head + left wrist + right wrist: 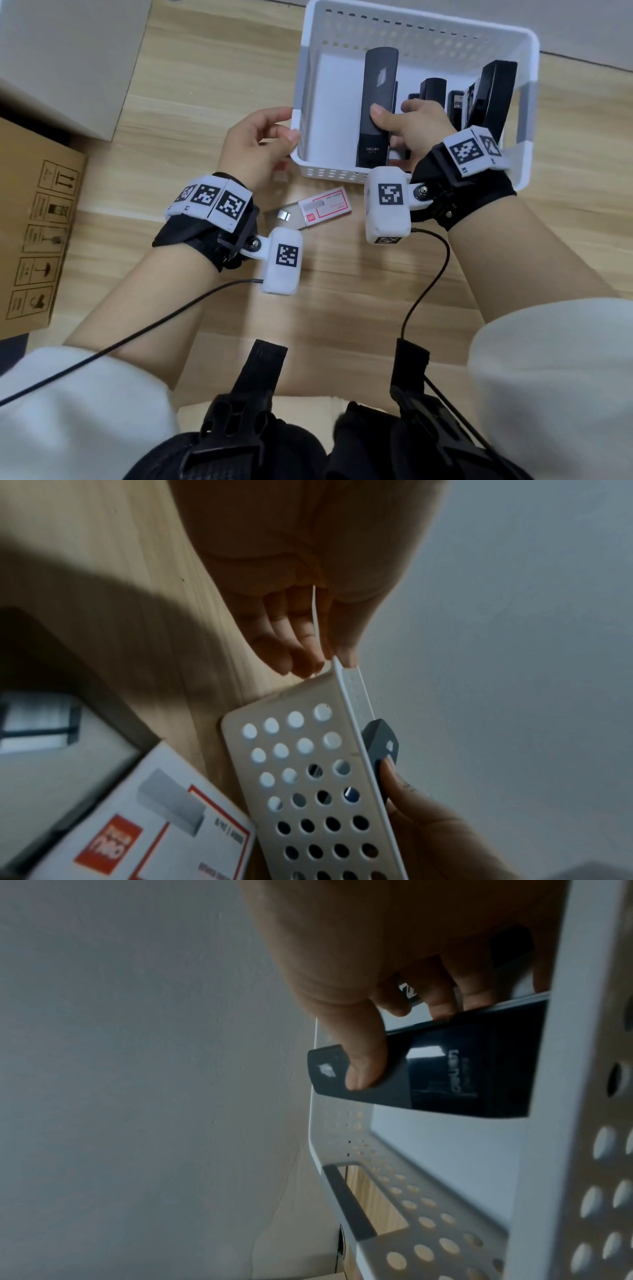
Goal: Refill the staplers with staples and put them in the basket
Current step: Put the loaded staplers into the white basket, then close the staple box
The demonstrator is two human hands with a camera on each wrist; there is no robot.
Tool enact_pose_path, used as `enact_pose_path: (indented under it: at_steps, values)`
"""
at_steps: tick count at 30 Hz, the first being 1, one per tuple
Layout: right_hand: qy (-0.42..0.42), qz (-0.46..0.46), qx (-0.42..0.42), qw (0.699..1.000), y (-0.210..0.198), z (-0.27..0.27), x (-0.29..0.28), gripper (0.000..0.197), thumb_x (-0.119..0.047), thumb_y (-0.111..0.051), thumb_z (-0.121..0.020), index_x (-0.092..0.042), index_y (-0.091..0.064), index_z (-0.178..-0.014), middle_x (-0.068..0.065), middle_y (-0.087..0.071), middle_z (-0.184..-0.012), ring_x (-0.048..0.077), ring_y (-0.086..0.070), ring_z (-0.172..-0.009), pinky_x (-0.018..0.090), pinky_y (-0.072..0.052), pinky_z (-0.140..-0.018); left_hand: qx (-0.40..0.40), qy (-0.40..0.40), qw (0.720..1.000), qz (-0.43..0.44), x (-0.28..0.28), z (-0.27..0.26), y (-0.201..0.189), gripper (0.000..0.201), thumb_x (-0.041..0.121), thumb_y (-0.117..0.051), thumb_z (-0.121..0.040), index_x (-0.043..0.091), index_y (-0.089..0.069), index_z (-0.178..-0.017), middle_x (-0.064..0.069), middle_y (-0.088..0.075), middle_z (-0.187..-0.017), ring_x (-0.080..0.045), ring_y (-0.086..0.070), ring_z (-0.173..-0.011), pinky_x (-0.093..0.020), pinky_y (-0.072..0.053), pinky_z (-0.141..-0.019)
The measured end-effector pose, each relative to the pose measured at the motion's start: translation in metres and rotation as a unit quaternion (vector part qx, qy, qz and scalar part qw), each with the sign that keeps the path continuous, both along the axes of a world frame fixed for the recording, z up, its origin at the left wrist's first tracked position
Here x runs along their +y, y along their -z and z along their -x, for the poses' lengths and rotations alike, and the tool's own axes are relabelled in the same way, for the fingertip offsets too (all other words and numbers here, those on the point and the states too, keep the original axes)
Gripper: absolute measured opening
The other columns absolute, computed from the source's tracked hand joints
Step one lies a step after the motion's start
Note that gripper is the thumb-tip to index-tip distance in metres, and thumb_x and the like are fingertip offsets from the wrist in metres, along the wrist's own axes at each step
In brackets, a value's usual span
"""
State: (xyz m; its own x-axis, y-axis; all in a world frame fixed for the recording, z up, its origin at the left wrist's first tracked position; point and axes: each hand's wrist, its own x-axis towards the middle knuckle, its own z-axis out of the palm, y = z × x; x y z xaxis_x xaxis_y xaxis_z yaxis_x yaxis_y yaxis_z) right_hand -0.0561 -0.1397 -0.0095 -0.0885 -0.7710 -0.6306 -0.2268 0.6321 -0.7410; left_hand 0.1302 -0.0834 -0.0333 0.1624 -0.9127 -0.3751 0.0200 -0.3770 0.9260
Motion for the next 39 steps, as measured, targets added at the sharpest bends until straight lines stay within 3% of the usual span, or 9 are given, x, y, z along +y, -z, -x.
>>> enact_pose_path:
  at_steps: [4,8,11,15,18,24,27,33,39]
  values:
    - [-0.039,0.027,0.054,0.997,-0.003,-0.002,0.002,0.067,-0.031,-0.067,-0.082,0.016,-0.04,-0.122,0.033,-0.05,-0.127,0.034,-0.058,-0.088,0.06,-0.044,-0.094,0.002,-0.001,1.0,0.002,0.0,-0.001,0.001,0.031,0.002,-0.057,-0.085,0.006,-0.056,-0.116,0.005,-0.051,-0.068,0.001,-0.052,-0.049,-0.016,-0.045,-0.051]
    - [-0.104,0.04,0.127,0.986,0.01,0.001,-0.005,0.047,-0.037,-0.06,-0.083,0.009,-0.055,-0.096,0.031,-0.06,-0.103,0.033,-0.059,-0.085,0.062,-0.046,-0.088,0.003,0.001,1.0,0.004,0.001,0.0,-0.001,0.029,0.002,-0.057,-0.086,0.008,-0.056,-0.114,0.005,-0.051,-0.068,0.0,-0.051,-0.049,-0.016,-0.046,-0.051]
    - [-0.099,0.044,0.147,0.983,0.008,0.002,-0.004,0.047,-0.028,-0.054,-0.089,0.012,-0.051,-0.112,0.032,-0.059,-0.112,0.042,-0.06,-0.1,0.057,-0.048,-0.09,-0.002,0.004,1.0,0.001,0.002,0.002,-0.004,0.03,0.003,-0.056,-0.087,0.008,-0.055,-0.117,0.005,-0.051,-0.069,0.001,-0.052,-0.051,-0.015,-0.046,-0.051]
    - [-0.113,0.087,0.175,0.974,0.006,0.008,0.004,0.041,-0.024,-0.051,-0.089,0.004,-0.051,-0.119,0.016,-0.061,-0.097,0.025,-0.06,-0.078,0.036,-0.049,-0.079,-0.02,0.008,1.0,0.003,0.006,0.005,-0.007,0.031,0.005,-0.055,-0.088,0.008,-0.055,-0.118,0.006,-0.05,-0.069,0.001,-0.054,-0.058,-0.013,-0.045,-0.052]
    - [-0.091,0.179,0.182,0.963,-0.007,0.012,0.019,0.051,-0.018,-0.056,-0.088,-0.01,-0.04,-0.135,0.007,-0.052,-0.126,0.014,-0.053,-0.107,0.028,-0.043,-0.098,-0.024,0.002,1.0,0.0,0.013,-0.001,-0.008,0.031,0.004,-0.053,-0.088,0.008,-0.055,-0.118,0.007,-0.051,-0.07,-0.007,-0.054,-0.068,-0.011,-0.046,-0.055]
    - [-0.188,0.317,0.093,0.925,-0.029,0.001,0.069,0.034,-0.002,-0.06,-0.079,-0.019,-0.062,-0.108,-0.002,-0.057,-0.098,0.013,-0.059,-0.082,0.012,-0.048,-0.075,-0.033,-0.039,0.996,-0.067,0.05,-0.029,0.01,0.031,-0.002,-0.055,-0.084,0.007,-0.057,-0.114,0.012,-0.058,-0.065,-0.002,-0.056,-0.061,-0.015,-0.049,-0.063]
    - [-0.318,0.266,0.126,0.901,-0.02,-0.01,0.082,0.028,-0.004,-0.059,-0.081,-0.015,-0.066,-0.105,0.002,-0.067,-0.092,0.013,-0.057,-0.078,0.023,-0.048,-0.082,-0.066,-0.045,0.991,-0.107,0.071,-0.039,0.021,0.031,-0.001,-0.059,-0.082,0.003,-0.058,-0.113,0.003,-0.059,-0.078,-0.01,-0.058,-0.069,-0.012,-0.051,-0.06]
    - [-0.476,0.176,0.313,0.803,0.019,-0.02,0.09,0.051,-0.004,-0.044,-0.083,-0.024,-0.046,-0.13,0.003,-0.048,-0.13,0.026,-0.045,-0.122,0.043,-0.041,-0.101,-0.045,-0.031,0.983,-0.175,0.09,-0.041,0.026,0.021,0.006,-0.059,-0.084,0.006,-0.059,-0.105,-0.003,-0.064,-0.078,-0.001,-0.064,-0.054,-0.013,-0.053,-0.061]
    - [-0.447,0.164,0.309,0.823,0.035,-0.024,0.094,0.061,0.007,-0.049,-0.081,-0.018,-0.04,-0.137,0.011,-0.041,-0.132,0.03,-0.044,-0.12,0.033,-0.036,-0.101,-0.007,-0.021,0.981,-0.195,0.086,-0.025,0.02,0.034,0.003,-0.059,-0.084,0.001,-0.056,-0.118,-0.009,-0.063,-0.087,-0.012,-0.061,-0.072,-0.011,-0.053,-0.062]
